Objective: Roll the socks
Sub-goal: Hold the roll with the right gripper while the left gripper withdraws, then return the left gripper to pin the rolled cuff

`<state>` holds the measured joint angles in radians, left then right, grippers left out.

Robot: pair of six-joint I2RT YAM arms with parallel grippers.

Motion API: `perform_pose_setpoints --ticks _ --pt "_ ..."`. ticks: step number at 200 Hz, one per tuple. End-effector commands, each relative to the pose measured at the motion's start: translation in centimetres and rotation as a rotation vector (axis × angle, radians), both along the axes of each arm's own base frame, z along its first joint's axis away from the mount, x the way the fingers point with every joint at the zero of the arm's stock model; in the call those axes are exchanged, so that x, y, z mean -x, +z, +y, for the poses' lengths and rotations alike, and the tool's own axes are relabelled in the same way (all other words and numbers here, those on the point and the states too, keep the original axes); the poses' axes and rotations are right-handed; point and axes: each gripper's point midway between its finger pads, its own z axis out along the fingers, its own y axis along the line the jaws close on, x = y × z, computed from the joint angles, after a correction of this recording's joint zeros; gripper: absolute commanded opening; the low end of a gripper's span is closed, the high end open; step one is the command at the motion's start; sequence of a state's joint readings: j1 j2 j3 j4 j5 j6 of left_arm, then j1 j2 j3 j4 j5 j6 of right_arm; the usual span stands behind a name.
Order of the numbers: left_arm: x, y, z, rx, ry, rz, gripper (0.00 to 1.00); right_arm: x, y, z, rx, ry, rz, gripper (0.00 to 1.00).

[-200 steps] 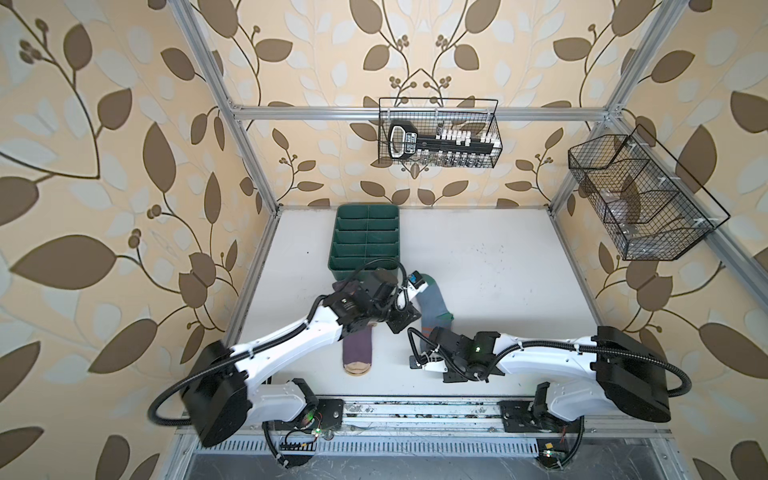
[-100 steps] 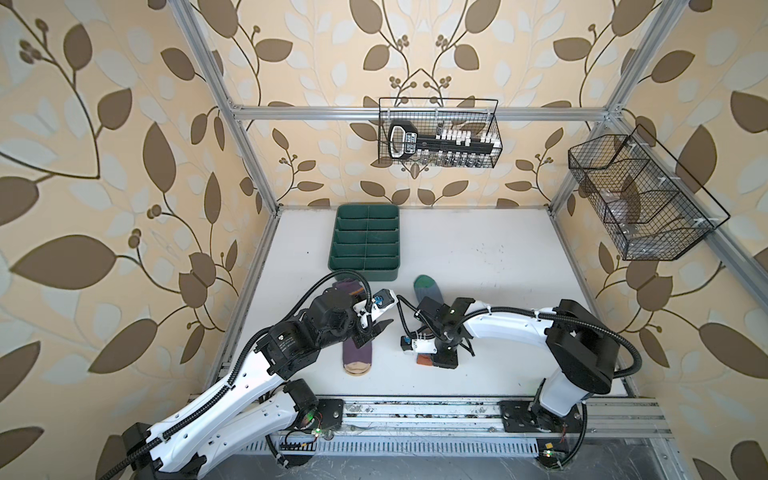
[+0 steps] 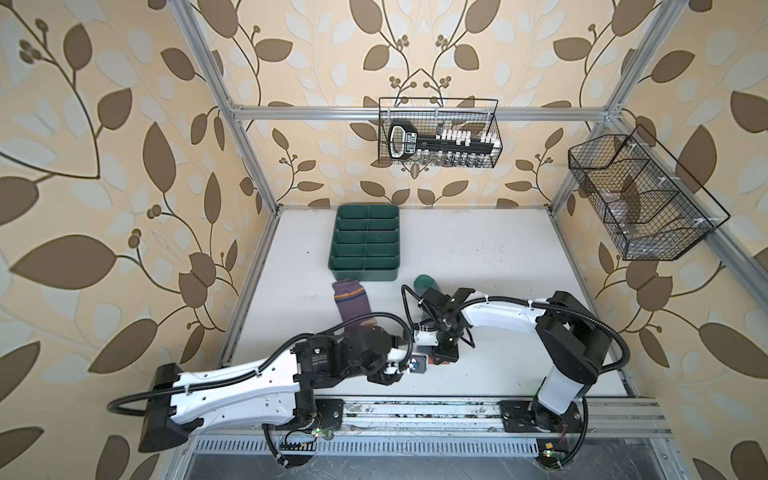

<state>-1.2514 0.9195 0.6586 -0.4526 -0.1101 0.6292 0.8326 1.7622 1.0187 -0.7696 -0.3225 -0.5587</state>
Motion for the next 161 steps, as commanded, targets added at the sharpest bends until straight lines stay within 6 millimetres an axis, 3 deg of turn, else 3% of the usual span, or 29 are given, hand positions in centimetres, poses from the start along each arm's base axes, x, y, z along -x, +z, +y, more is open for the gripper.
perform_pose_setpoints --ticks 1,29,89,99,161 --pt "-0.9 -1.4 -1.6 -0.025 0.009 -0.086 0.54 -0.9 -3.6 -2.6 0.135 0.021 -0.037 0.14" --pt "-0.7 -4.3 -3.7 -0.069 0.020 -0.075 0.50 -1.1 -3.3 -2.4 0.108 0.008 -0.032 0.14" --pt "-2.5 -7.9 -7.0 -0.067 0.110 -0.078 0.37 -1.2 -3.4 -2.1 0.078 0.000 -0.019 0.15" --pt "-2.8 -9.2 -7.1 -0.091 0.124 -0.082 0.34 -1.2 -3.3 -2.0 0.072 -0.001 -0.019 0.14" --pt "-3.6 -11.6 -6.8 -0.123 0.186 -0.088 0.07 -0.8 -3.0 -1.8 0.046 -0.002 -0.003 0.15"
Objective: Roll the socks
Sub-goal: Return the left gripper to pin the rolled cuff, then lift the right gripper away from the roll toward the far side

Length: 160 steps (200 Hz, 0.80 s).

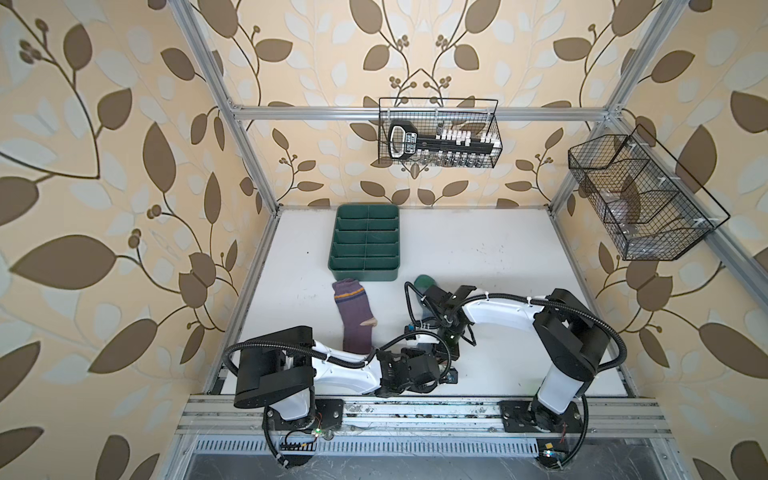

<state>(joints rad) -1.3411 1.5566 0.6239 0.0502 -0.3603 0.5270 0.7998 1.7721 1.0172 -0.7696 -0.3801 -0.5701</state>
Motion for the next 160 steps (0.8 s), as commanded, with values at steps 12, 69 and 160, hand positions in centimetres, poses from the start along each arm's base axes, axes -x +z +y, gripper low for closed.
perform_pose_setpoints --ticks 12,69,160 --pt "-0.1 0.0 -0.9 0.032 0.035 0.024 0.00 -0.7 -2.8 -1.6 0.067 0.015 -0.044 0.15" --pt "1.2 -0.5 -0.4 0.003 0.075 0.140 0.00 -3.8 1.2 -0.7 -0.075 -0.096 -0.181 0.23" --pt "2.2 0.6 -0.5 -0.003 0.075 0.308 0.00 -15.7 19.6 -9.2 -0.450 -0.748 -0.816 0.45"
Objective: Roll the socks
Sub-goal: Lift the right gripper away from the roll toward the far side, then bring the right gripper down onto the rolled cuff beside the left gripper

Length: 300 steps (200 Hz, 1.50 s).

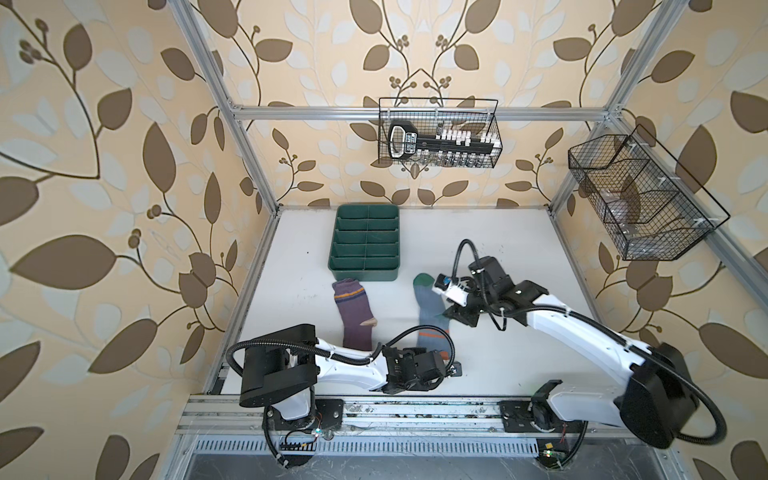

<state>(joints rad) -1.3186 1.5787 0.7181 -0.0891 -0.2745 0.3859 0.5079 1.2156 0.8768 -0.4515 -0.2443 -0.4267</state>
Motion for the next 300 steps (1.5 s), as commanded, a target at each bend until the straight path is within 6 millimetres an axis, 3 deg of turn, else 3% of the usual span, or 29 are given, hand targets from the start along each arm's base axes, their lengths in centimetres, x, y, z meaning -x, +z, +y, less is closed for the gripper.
perform_pose_setpoints --ticks 1,27,35,54,73,91,108,124,162,188,213,248,300 --pt "1.7 0.4 0.2 -0.008 -0.016 0.171 0.00 -3.8 5.9 -4.3 -0.147 -0.298 -0.201 0.45" --pt "2.5 1.2 0.2 -0.011 0.006 0.388 0.00 -4.1 12.8 -9.1 -0.364 -0.534 -0.364 0.48" --pt "2.3 1.4 0.3 -0.005 0.033 0.443 0.00 -3.7 14.4 -10.2 -0.422 -0.593 -0.398 0.49" --pt "2.2 1.8 0.5 0.002 0.076 0.579 0.00 -2.3 17.2 -12.2 -0.554 -0.709 -0.453 0.61" --pt "1.4 1.9 0.6 -0.004 0.130 0.670 0.00 0.2 19.5 -10.8 -0.645 -0.593 -0.468 0.62" --pt "0.7 1.8 0.6 -0.005 0.181 0.757 0.00 2.8 19.5 -7.4 -0.649 -0.361 -0.438 0.57" --pt "0.0 1.8 0.3 0.001 0.216 0.809 0.00 4.6 16.9 -5.0 -0.518 -0.224 -0.392 0.57" --pt "-0.5 1.6 0.0 0.005 0.236 0.827 0.00 6.6 13.2 -3.1 -0.294 -0.121 -0.381 0.58" --pt "-1.0 1.6 -0.4 0.022 0.247 0.844 0.00 12.3 6.5 -0.2 0.175 0.155 -0.502 0.61" --pt "-1.2 1.5 -0.2 0.025 0.260 0.854 0.00 15.7 1.9 1.0 0.360 0.330 -0.504 0.62" --pt "-1.4 1.2 -0.2 0.024 0.267 0.865 0.00 17.4 -3.0 2.2 0.460 0.435 -0.450 0.62" --pt "-1.5 1.0 -0.3 0.018 0.271 0.876 0.00 16.8 -7.1 4.0 0.531 0.469 -0.441 0.62" --pt "-1.5 0.8 -0.2 0.010 0.275 0.883 0.00 13.9 -10.1 4.8 0.506 0.431 -0.400 0.61"
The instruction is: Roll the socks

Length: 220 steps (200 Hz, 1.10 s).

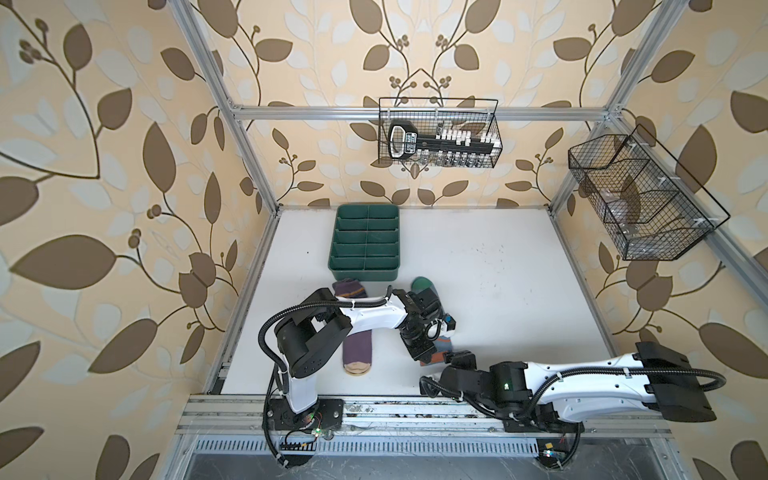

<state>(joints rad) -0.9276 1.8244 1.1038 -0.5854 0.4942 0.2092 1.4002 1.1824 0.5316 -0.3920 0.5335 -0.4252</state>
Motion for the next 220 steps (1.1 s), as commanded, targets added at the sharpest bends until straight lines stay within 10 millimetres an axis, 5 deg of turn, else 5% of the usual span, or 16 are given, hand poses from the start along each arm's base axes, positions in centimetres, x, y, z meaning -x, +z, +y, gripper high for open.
perform_pose_setpoints --ticks 1,59,122,178,220 --pt "-0.3 0.2 0.0 -0.009 0.005 0.019 0.00 -0.8 -0.6 1.4 -0.054 0.025 0.007 0.61" --pt "-0.4 0.3 0.0 -0.009 0.007 0.017 0.00 -1.3 -3.7 0.9 0.003 0.002 0.053 0.48" --pt "-0.9 2.2 -0.5 0.039 0.021 -0.018 0.01 -0.2 -5.6 -0.6 0.087 -0.028 0.112 0.02" --pt "-1.6 6.3 -0.1 0.112 0.056 -0.134 0.23 0.4 -5.4 -0.9 0.075 -0.045 0.181 0.00" --pt "-3.5 10.6 2.3 0.163 0.137 -0.359 0.37 1.2 -4.8 -0.7 0.053 -0.044 0.291 0.00"
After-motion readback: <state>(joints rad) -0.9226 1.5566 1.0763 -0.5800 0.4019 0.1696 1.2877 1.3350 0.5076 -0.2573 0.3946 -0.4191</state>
